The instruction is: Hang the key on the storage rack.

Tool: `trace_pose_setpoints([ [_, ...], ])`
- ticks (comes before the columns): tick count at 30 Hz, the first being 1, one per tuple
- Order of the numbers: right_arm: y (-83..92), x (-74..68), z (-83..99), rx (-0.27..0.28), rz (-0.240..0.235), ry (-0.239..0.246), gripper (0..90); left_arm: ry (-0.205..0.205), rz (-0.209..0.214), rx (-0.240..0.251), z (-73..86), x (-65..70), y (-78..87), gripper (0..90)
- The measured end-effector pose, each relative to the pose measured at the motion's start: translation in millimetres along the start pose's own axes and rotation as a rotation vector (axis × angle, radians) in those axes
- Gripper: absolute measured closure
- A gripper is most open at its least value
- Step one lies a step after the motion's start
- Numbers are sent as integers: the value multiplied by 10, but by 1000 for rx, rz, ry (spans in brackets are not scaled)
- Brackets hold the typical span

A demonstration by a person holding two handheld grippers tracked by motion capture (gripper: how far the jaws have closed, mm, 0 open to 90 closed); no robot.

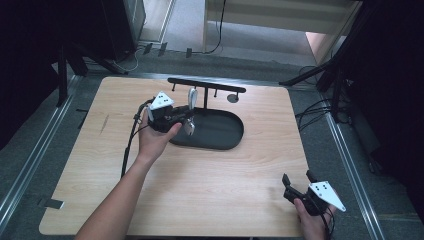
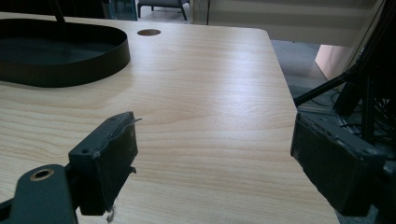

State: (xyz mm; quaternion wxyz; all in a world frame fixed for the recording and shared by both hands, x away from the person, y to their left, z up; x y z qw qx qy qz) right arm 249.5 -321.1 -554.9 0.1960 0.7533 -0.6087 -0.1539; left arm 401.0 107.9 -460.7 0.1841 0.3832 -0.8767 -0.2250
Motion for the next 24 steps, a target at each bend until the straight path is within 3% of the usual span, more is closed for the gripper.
trace_pose_setpoints([
  [4, -1, 0, 0, 1, 0, -2, 143, -1, 7, -10, -11, -4, -49, 753],
  [24, 3, 5, 1, 2, -3, -5, 143, 76, 59, -22, -44, -133, -161, 753],
])
Point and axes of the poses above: each handheld gripper's, and its own axes: y roughly backward along the jaws, z roughly out of its underside, x roughly to its right, the point moved 3 cm from there along -y, roughly forward along the jaws, and after that the axes turned 11 degrees about -x, right-handed, at the moved point
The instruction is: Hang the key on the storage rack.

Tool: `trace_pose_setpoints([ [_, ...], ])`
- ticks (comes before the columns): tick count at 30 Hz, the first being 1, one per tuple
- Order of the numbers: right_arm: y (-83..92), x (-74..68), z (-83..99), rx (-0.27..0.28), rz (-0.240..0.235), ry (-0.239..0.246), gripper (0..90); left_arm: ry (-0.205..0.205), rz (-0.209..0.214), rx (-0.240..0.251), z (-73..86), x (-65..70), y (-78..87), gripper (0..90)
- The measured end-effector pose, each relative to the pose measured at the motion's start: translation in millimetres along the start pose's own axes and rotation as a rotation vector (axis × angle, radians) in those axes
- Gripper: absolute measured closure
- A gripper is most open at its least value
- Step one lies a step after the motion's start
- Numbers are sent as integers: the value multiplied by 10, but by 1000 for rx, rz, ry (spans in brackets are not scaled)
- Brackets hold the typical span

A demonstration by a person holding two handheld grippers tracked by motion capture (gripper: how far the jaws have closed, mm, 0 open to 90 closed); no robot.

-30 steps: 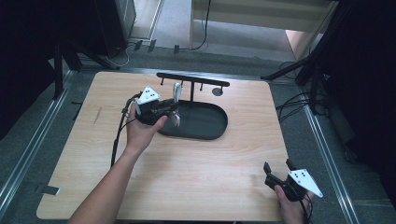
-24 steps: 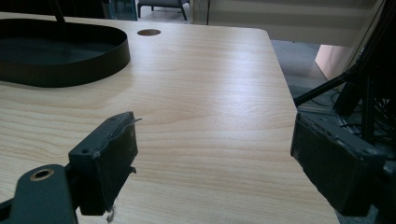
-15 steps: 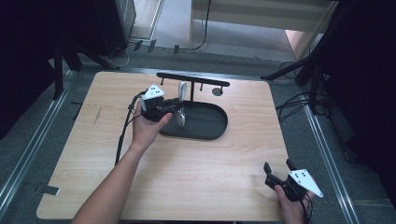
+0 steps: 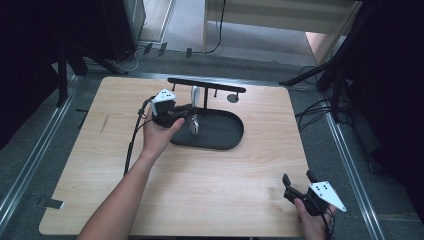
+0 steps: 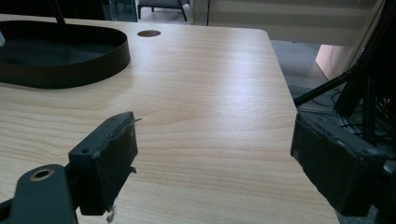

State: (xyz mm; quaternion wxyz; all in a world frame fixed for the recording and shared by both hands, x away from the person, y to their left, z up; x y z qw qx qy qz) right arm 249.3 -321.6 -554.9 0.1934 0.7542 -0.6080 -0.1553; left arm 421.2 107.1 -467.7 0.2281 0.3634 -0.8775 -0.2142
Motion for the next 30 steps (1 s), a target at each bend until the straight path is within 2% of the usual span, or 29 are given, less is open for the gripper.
trace_pose_setpoints([
  [8, -2, -1, -1, 0, 2, 2, 143, 33, 11, 3, 2, -54, -10, 753],
  [17, -1, 0, -1, 1, 2, 2, 143, 49, 10, 12, -1, -57, -24, 752],
  [20, 1, 0, 0, 2, 1, 1, 143, 59, -2, 23, -5, -57, -11, 776],
  [21, 1, 1, 0, 2, 1, 3, 143, 70, -12, 32, -9, -66, 0, 856],
  [22, 0, 0, 0, 1, 1, 1, 143, 88, -10, 37, -14, -88, 14, 857],
  [27, -1, -1, 0, 1, 2, 4, 143, 71, -37, 13, 8, -86, -1, 860],
  [30, 0, -2, -1, 2, 2, 4, 143, 76, -45, 22, 18, -81, 12, 852],
])
Point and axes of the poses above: each handheld gripper's, and its own axes: y roughly backward along the jaws, z roughly out of its underside, x roughly to its right, the point moved 3 cm from there along -y, roughly forward along the jaws, and after that the axes turned 11 degrees about -x, right-handed, at the moved point
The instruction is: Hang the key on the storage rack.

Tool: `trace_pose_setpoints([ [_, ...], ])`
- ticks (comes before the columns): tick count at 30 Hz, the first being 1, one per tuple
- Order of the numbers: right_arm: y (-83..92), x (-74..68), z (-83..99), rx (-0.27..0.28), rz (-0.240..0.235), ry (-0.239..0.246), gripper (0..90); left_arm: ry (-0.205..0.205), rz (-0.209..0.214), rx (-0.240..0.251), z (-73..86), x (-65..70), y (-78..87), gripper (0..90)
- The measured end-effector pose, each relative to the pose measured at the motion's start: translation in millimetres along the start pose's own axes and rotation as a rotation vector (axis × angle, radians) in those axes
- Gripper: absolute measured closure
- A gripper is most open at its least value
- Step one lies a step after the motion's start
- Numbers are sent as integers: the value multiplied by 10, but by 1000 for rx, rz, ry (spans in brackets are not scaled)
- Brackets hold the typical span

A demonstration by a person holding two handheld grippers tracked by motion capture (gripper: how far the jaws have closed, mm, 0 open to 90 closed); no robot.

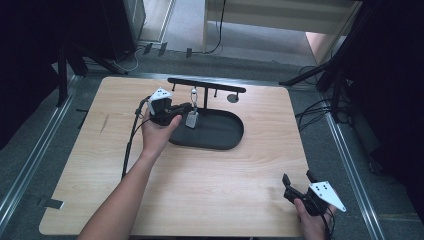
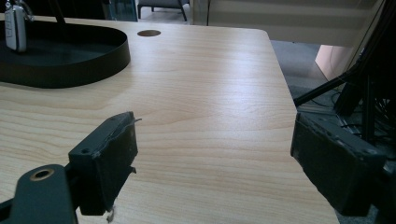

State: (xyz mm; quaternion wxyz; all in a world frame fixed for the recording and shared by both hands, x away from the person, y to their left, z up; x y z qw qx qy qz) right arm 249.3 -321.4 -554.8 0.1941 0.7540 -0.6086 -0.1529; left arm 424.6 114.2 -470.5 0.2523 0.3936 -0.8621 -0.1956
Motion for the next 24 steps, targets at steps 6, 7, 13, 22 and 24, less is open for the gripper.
trace_pose_setpoints([
  [6, -2, -3, 0, -2, 0, 0, 143, -26, -18, 5, 24, 21, 40, 836],
  [7, -2, -3, 0, -2, 0, 0, 143, -24, -17, 8, 26, 21, 56, 832],
  [13, -2, -5, 0, -3, 1, 2, 143, -35, -34, 27, 68, 11, 176, 805],
  [22, -6, -11, -1, -4, 6, 14, 143, -52, -54, 64, 135, -15, 443, 737],
  [24, -6, -14, -1, -6, 6, 17, 143, -64, -63, 78, 149, -13, 517, 704],
])
Point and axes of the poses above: each handheld gripper's, and its own axes: y roughly backward along the jaws, z roughly out of its underside, x roughly to its right, the point moved 3 cm from there along -y, roughly forward along the jaws, and after that the axes turned 11 degrees about -x, right-handed, at the moved point
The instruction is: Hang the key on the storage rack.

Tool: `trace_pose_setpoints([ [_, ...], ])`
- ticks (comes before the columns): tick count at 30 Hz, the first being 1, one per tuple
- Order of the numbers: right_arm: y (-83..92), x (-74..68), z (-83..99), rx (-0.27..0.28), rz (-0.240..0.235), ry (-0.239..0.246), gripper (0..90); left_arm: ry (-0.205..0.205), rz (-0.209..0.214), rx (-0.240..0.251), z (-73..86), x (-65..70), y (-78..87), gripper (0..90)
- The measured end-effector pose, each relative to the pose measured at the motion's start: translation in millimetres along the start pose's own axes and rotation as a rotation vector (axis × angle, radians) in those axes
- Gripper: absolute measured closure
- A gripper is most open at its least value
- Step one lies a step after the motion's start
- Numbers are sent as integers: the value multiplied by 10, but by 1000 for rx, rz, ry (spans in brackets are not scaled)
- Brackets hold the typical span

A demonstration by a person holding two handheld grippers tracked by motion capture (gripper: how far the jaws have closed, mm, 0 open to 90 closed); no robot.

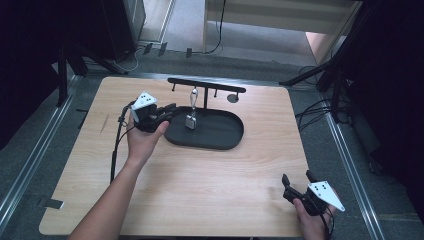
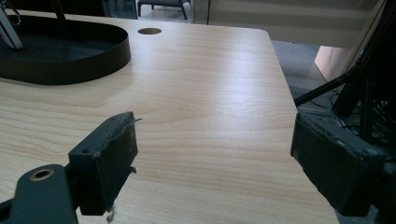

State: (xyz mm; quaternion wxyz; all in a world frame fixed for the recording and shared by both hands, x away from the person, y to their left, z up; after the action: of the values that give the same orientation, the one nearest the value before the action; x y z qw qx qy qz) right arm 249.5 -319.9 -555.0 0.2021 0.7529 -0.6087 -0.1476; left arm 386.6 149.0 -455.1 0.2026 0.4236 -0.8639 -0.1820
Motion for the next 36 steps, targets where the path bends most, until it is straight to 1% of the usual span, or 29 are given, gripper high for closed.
trace_pose_setpoints([
  [4, 1, -6, 1, -4, 0, -1, 143, -8, -2, 20, 15, -22, 106, 621],
  [7, 1, -7, 1, -3, 0, 1, 143, -11, -18, 41, 24, -32, 192, 569],
  [8, 0, -8, 0, -2, 0, 0, 143, -12, -20, 49, 28, -37, 218, 539],
  [11, 0, -7, 1, -3, 0, 1, 143, -4, -13, 74, 48, -47, 304, 519],
  [13, -1, -8, 0, -3, 0, 0, 143, -9, -26, 91, 61, -59, 344, 480],
  [16, 0, -8, 1, -4, -1, 1, 143, -14, -46, 98, 93, -82, 417, 420],
  [19, -1, -7, 0, -2, 0, 0, 143, -12, -37, 113, 126, -113, 502, 395],
  [23, 0, -9, 0, -4, 0, 0, 143, -16, -47, 141, 172, -146, 627, 345],
  [25, -1, -9, 0, -3, 1, 2, 143, -16, -59, 151, 201, -160, 688, 305],
  [28, -2, -8, -1, -3, 2, 4, 143, -14, -75, 161, 260, -184, 781, 281],
  [30, -2, -9, -1, -3, 3, 5, 143, -17, -95, 163, 303, -204, 840, 250],
  [33, -3, -10, -1, -4, 4, 5, 143, -9, -106, 182, 372, -231, 933, 225],
  [36, -3, -10, -1, -4, 5, 5, 143, 1, -116, 201, 450, -258, 1021, 225],
])
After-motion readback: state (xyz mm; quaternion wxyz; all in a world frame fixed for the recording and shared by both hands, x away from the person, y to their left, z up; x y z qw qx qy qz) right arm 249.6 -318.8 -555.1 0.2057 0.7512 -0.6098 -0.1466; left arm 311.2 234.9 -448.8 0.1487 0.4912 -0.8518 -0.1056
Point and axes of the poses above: each handheld gripper's, and its own axes: y roughly backward along the jaws, z roughly out of its underside, x roughly to its right, the point moved 3 cm from there along -y, roughly forward along the jaws, and after that the axes turned 11 degrees about -x, right-handed, at the moved point
